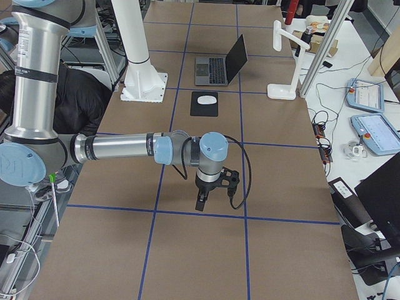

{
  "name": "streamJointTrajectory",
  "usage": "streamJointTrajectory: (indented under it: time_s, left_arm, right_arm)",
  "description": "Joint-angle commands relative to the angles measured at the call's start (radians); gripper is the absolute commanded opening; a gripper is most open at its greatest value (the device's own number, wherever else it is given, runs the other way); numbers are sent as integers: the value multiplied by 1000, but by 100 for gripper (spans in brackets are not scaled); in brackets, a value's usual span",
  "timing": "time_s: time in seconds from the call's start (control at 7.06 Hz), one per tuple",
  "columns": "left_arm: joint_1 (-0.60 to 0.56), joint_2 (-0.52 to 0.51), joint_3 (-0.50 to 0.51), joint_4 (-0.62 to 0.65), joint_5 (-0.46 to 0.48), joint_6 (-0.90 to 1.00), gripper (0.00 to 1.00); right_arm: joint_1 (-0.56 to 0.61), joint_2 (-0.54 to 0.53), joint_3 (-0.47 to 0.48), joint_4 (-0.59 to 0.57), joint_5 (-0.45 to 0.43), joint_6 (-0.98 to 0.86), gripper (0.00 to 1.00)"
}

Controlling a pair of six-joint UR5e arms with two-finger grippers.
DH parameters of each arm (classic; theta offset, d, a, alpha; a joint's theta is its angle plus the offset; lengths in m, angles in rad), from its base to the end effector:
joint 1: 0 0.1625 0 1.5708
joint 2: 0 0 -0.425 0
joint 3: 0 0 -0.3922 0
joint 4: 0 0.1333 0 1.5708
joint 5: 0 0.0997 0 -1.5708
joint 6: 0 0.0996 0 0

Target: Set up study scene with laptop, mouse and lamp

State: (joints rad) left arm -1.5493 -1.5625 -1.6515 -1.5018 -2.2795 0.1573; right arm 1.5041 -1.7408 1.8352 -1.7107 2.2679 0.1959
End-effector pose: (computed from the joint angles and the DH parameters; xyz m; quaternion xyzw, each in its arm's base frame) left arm -0.0580 -0.4890 0.6344 0.0251 0.3461 0.0843 0.9341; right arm 0.0416 -0.4184 0.6252 -0.0659 -0.3357 0.0684 0.9372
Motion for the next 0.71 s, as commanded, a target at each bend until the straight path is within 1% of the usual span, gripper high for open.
streamJointTrajectory:
  time_s: [0.0,0.57]
  left_arm:
    - [0,2,-13,2,0,1,99]
    - [0,4,-8,0,0,2,99]
  right_arm:
    - [14,6,2,-4,8,-71,99]
    - [15,10,4,2,27,-70,99]
